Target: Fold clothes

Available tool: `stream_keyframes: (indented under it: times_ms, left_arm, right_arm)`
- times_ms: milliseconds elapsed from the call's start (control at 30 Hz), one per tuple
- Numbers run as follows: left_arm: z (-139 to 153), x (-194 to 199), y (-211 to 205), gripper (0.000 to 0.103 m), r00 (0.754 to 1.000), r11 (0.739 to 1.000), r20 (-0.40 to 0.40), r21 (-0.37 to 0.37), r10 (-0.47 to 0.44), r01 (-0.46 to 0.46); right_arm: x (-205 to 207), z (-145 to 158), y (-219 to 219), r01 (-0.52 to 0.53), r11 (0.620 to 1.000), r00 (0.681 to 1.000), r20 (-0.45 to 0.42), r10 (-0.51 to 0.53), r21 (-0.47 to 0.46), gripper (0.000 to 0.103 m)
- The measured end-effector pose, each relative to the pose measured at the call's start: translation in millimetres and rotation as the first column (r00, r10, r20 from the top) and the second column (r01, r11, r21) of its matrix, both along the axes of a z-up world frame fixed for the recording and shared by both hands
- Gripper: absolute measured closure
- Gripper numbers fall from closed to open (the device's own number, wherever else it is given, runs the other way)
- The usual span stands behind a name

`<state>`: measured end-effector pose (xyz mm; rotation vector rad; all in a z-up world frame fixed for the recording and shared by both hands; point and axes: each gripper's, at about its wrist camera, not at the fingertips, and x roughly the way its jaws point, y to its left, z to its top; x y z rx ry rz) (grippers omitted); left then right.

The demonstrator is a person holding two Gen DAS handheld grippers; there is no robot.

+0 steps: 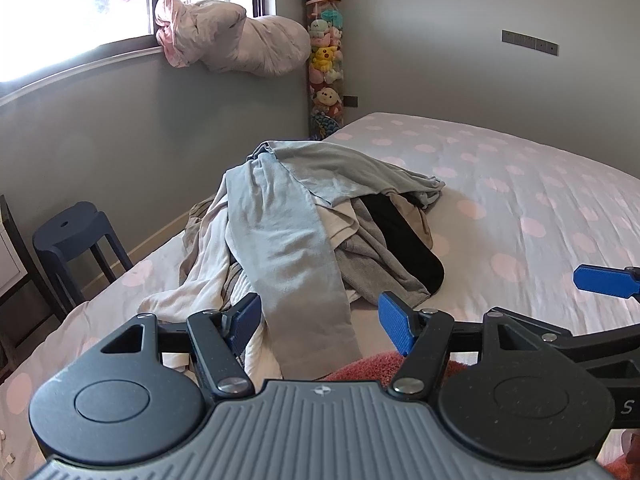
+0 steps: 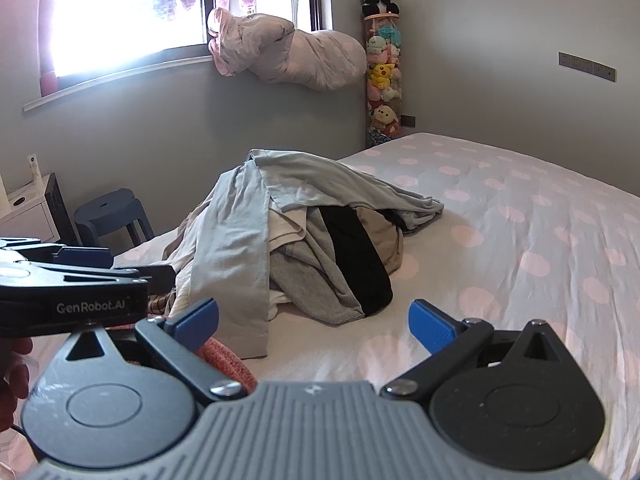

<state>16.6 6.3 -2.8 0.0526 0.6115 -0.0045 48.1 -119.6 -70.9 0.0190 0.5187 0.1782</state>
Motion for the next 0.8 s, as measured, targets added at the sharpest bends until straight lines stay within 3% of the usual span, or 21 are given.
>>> stream_keyframes:
  times_ms: [200,300,500,800]
  left_arm:
    - [-1.0,16.7,-1.9,0.035,1.000,0.998,0.005,0.055,0.017,-0.017]
    - [-2.3,29.5,5.4,0.035,1.000,0.999,0.002,0.041,0.017,-0.017]
    - [-3.2,61.3,35.2,0.035,0.997,0.998,0.048,-0.034,0.060,-0.058]
    - [-16.6,119.6,77.1,0.029,0.996,0.980,-0.010,-0.176,0.090,-0.091]
  right_arm:
    - [23.3,0.9,3.2,-0.056,0.997,0.997,0.047,0.059,-0.056,0.001]
    - [40.8,1.7,6.5,-0.083,0.994,0.995,0.047,0.087,-0.071,0.001]
    - [87.5,-4.9,10.9,-0.159,0.985,0.984,0.071,0.164,-0.072,0.001]
    - [161.6,-23.6,22.6,-0.188,0.982,0.982,0.024,0.189,-0.035,0.001]
